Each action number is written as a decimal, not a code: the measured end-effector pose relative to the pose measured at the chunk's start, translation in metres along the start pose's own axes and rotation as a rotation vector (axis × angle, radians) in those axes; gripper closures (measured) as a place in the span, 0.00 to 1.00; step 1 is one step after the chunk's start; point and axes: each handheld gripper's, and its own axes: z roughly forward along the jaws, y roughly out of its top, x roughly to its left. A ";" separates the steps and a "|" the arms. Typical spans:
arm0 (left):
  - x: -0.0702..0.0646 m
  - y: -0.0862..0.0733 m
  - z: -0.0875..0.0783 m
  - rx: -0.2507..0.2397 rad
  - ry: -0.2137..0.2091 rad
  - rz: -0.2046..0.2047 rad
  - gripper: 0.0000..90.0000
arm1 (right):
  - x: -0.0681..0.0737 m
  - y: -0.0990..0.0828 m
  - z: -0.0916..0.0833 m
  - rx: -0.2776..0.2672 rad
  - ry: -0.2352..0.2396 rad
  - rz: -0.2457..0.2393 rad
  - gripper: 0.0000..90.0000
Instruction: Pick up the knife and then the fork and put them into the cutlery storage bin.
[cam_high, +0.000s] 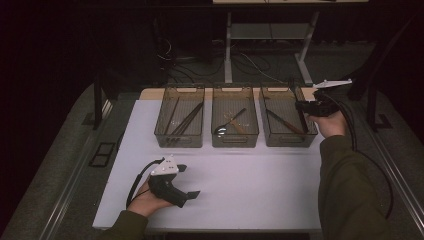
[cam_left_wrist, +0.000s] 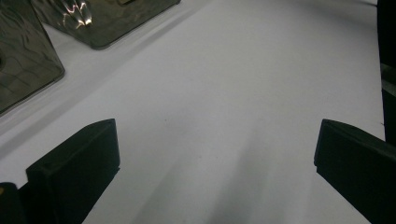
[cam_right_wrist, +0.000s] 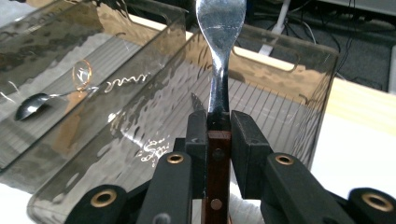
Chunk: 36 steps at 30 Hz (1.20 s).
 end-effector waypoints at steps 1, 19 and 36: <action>0.000 0.000 0.000 0.000 0.000 0.000 0.00 | 0.000 -0.002 0.003 0.008 0.002 0.001 0.86; 0.000 0.000 0.000 0.009 -0.001 0.011 0.00 | 0.000 -0.020 0.013 0.078 0.026 0.025 0.51; 0.000 0.001 -0.001 0.006 -0.003 0.001 0.00 | 0.019 -0.033 -0.021 -0.031 0.091 0.012 0.27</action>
